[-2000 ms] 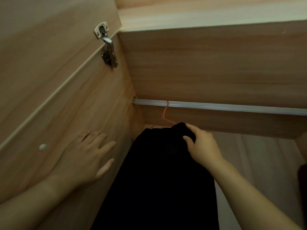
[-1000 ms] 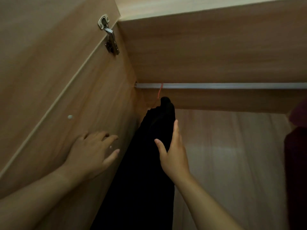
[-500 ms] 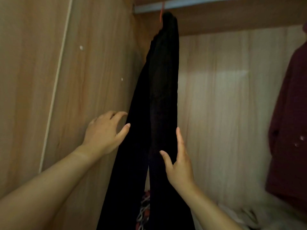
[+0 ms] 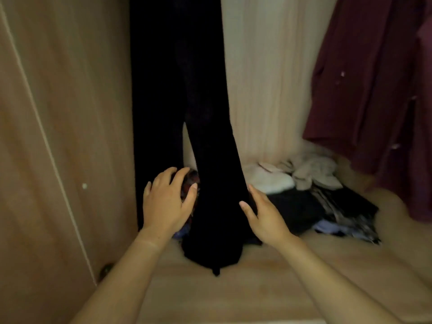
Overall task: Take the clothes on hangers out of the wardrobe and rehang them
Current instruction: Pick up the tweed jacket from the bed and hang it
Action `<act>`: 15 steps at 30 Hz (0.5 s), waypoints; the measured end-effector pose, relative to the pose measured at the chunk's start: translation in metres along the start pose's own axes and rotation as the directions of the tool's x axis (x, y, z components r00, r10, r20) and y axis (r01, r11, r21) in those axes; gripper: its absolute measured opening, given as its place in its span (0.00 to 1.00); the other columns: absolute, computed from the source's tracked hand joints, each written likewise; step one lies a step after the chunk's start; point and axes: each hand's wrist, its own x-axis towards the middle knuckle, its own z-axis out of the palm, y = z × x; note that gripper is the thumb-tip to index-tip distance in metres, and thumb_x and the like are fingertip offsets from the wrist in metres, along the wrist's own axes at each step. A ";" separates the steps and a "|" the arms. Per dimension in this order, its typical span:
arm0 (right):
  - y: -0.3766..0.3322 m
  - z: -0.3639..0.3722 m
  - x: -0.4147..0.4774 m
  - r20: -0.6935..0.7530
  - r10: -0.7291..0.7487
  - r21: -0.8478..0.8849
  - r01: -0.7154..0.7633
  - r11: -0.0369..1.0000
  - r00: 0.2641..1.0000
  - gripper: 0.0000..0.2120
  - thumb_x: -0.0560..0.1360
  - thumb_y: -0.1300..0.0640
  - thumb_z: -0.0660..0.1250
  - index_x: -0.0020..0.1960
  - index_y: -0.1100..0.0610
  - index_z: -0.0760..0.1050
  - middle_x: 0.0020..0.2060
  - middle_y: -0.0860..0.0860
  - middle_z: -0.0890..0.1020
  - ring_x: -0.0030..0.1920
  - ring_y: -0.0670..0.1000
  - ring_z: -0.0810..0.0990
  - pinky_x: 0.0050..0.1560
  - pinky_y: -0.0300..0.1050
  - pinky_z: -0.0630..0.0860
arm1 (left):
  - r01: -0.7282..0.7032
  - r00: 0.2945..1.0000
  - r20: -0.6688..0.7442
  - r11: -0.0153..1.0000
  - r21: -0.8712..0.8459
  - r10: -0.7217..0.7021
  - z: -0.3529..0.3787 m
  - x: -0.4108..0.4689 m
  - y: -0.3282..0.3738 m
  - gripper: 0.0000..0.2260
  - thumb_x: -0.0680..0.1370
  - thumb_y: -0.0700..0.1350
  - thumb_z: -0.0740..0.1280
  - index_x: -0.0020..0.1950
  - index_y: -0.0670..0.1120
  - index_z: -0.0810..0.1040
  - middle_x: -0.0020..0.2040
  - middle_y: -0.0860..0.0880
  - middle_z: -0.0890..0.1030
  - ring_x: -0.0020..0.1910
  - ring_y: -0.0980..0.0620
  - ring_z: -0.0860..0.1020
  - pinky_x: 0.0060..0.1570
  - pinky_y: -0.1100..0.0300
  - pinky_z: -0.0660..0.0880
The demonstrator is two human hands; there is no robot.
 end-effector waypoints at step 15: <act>-0.003 -0.094 -0.356 -0.081 0.484 -0.587 -0.434 0.684 0.871 0.35 0.74 0.34 0.45 0.73 0.54 0.60 0.70 0.52 0.68 0.70 0.58 0.64 0.65 0.65 0.61 | -0.329 0.764 0.405 0.843 -0.426 0.503 0.046 -0.234 0.165 0.26 0.75 0.62 0.54 0.66 0.49 0.73 0.64 0.45 0.75 0.64 0.42 0.72 0.60 0.40 0.69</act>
